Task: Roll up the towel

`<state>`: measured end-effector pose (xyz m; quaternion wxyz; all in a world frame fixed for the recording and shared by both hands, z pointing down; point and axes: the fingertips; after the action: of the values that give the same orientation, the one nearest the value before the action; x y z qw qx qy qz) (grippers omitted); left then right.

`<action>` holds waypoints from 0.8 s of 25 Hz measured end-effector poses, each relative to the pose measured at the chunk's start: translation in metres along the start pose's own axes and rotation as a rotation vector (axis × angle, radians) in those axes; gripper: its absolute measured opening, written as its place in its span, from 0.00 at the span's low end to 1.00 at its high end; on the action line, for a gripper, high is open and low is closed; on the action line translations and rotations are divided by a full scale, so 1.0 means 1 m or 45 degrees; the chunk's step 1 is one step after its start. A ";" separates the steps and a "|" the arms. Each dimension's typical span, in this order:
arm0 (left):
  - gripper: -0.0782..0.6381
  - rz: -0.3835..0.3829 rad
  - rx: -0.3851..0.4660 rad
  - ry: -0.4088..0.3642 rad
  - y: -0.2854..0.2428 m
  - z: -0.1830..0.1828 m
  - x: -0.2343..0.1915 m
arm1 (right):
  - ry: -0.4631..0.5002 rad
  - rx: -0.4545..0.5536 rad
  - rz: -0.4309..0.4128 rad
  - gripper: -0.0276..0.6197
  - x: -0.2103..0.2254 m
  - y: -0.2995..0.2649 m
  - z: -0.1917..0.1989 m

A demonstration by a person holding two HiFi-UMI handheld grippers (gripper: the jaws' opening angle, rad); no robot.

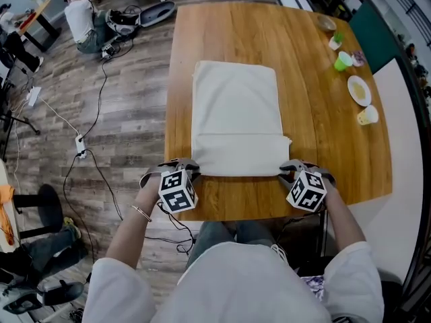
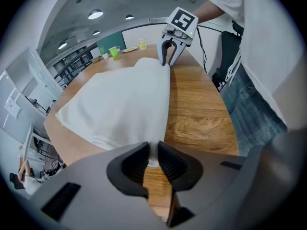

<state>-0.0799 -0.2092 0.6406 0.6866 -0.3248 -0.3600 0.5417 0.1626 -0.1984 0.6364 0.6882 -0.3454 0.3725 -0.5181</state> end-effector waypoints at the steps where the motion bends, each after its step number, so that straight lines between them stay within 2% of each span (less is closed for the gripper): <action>1: 0.19 -0.011 0.004 -0.003 0.000 0.000 -0.001 | -0.004 0.002 0.000 0.14 0.001 0.000 -0.001; 6: 0.14 -0.013 0.027 0.059 0.003 0.000 0.001 | -0.062 0.021 0.004 0.09 -0.001 0.003 -0.001; 10: 0.13 0.059 0.036 0.135 0.012 -0.001 0.023 | -0.099 0.013 -0.054 0.08 -0.019 0.009 -0.001; 13: 0.13 0.115 0.055 0.154 0.024 -0.005 0.050 | -0.139 0.015 -0.115 0.08 -0.041 0.023 -0.002; 17: 0.13 0.164 0.096 0.183 0.042 -0.015 0.073 | -0.230 0.064 -0.149 0.08 -0.061 0.048 -0.006; 20: 0.13 0.177 0.119 0.201 0.059 -0.022 0.075 | -0.299 0.114 -0.161 0.08 -0.069 0.068 -0.018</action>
<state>-0.0803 -0.1255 0.5901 0.6882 -0.3583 -0.2557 0.5768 0.1652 -0.1176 0.5802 0.7077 -0.3953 0.2432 -0.5326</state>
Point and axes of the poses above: the fingertips, and each gripper's own axes: y backward along the fingers, x to its right, z out of its underside, and after that the axes turned 10 degrees about x, right-handed
